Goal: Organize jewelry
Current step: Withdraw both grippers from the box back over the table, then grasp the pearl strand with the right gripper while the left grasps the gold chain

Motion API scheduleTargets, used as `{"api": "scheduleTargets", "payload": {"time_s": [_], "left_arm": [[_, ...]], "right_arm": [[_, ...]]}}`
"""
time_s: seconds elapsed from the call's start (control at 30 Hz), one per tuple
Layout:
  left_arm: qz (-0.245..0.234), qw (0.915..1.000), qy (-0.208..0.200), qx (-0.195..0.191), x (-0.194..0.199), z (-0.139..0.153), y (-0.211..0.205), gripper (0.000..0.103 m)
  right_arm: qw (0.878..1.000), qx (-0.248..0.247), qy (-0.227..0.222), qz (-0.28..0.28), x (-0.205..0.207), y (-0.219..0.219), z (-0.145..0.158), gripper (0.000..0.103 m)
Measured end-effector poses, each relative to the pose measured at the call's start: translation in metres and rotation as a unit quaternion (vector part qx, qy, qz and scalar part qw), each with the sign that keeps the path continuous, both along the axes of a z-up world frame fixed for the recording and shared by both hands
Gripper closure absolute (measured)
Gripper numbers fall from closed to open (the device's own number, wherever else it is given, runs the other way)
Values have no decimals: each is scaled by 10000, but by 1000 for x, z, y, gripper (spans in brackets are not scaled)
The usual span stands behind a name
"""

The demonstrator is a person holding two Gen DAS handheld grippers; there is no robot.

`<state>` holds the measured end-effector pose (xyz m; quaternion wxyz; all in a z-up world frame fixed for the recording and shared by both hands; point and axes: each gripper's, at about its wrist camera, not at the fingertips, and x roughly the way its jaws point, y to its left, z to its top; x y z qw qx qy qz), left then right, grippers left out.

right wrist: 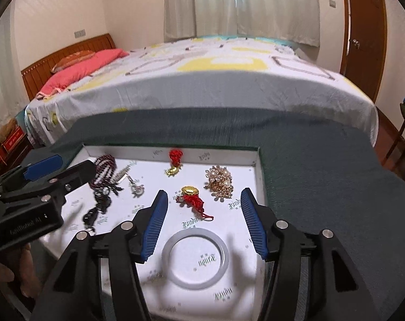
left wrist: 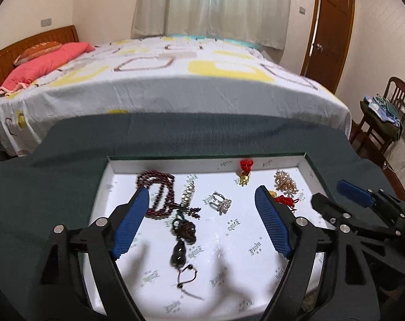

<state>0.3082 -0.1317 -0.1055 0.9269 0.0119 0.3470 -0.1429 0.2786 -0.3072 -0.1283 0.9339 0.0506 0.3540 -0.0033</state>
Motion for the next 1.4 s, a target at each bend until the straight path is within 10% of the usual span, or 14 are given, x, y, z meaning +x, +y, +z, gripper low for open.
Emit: {"api": "scheduleTargets", "payload": {"time_s": [0.5, 1.4], "left_arm": [[312, 9983, -491, -87, -74, 34, 43, 13], [520, 9972, 138, 514, -131, -53, 62, 13]], "right_arm": [[9997, -57, -227, -53, -78, 15, 21, 37], [9968, -227, 766, -78, -87, 40, -64, 37]]}}
